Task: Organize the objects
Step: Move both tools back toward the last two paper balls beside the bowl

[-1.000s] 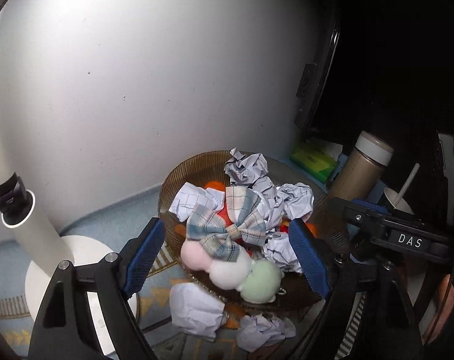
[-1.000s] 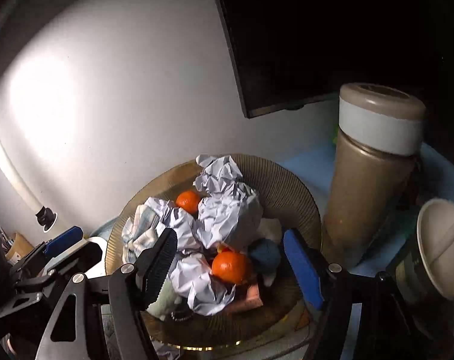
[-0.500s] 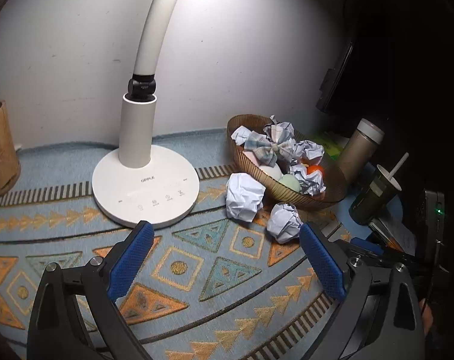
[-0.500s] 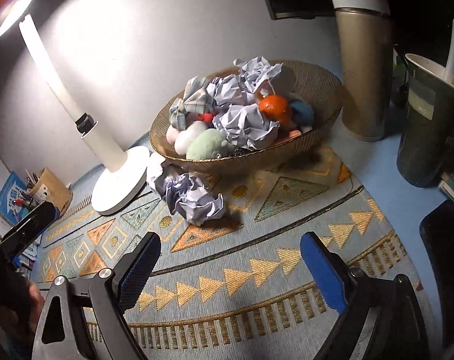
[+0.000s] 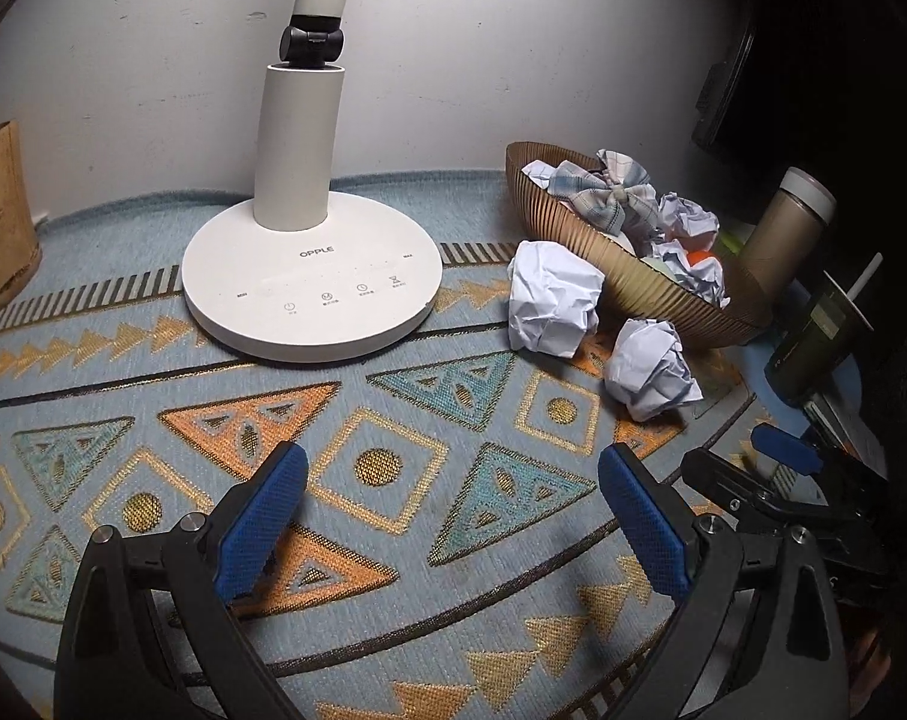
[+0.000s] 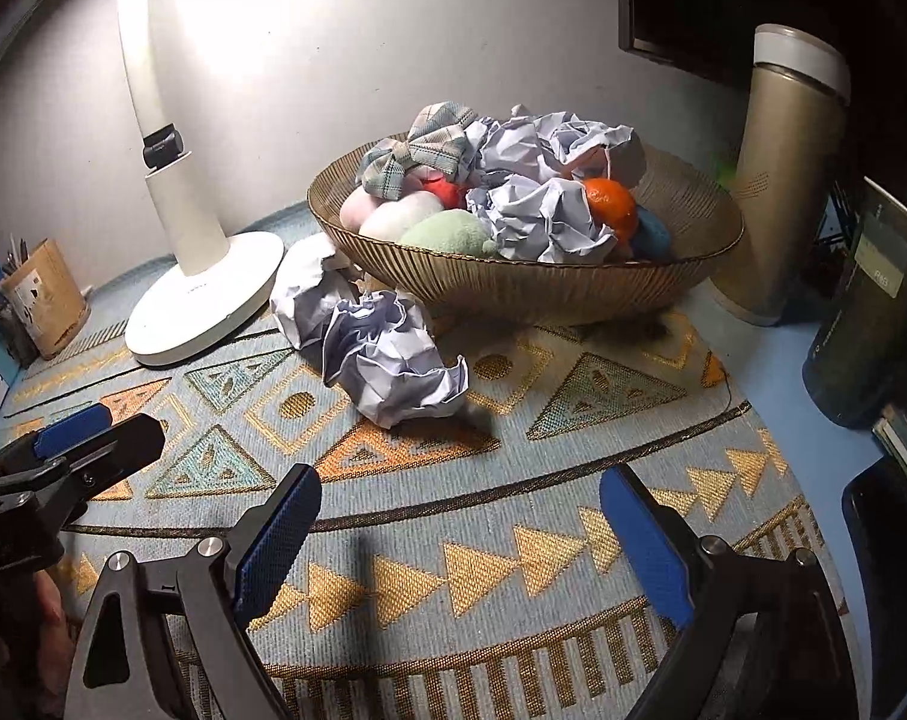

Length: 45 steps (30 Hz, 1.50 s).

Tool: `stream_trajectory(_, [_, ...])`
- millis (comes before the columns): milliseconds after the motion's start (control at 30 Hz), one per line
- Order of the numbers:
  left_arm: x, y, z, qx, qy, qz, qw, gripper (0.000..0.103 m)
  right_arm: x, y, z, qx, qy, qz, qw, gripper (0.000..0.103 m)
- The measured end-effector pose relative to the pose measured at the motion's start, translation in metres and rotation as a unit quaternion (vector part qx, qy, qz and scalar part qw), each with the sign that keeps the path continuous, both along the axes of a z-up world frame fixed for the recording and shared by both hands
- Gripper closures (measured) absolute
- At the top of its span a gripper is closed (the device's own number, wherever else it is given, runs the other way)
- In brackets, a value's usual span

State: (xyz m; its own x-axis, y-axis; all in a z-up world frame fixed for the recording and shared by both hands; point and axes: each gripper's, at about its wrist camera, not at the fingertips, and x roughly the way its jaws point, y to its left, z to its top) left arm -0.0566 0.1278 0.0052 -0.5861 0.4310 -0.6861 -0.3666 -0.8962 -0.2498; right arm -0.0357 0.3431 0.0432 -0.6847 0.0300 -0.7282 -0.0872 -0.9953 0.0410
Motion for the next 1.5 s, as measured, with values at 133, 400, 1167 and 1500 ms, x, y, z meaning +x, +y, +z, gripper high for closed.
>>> stream_trajectory(133, [-0.002, 0.002, -0.004, -0.017, -0.009, 0.007, 0.9998, 0.005, -0.002, 0.005, -0.001, -0.01, -0.005, -0.007, 1.0, 0.009])
stream_trajectory(400, [-0.003, 0.006, -0.006, -0.044, -0.01, 0.009, 0.999, 0.005, -0.004, 0.005, -0.001, -0.004, -0.014, -0.011, 1.0, 0.009])
stream_trajectory(1167, [-0.005, 0.006, -0.008, -0.046, -0.021, 0.008, 0.9987, 0.005, -0.004, 0.013, 0.005, -0.017, -0.023, -0.016, 0.999, 0.009])
stream_trajectory(1500, [-0.009, 0.007, 0.002, -0.035, -0.021, -0.009, 0.9991, 0.005, 0.008, 0.021, 0.015, -0.041, -0.011, 0.02, 0.999, 0.009])
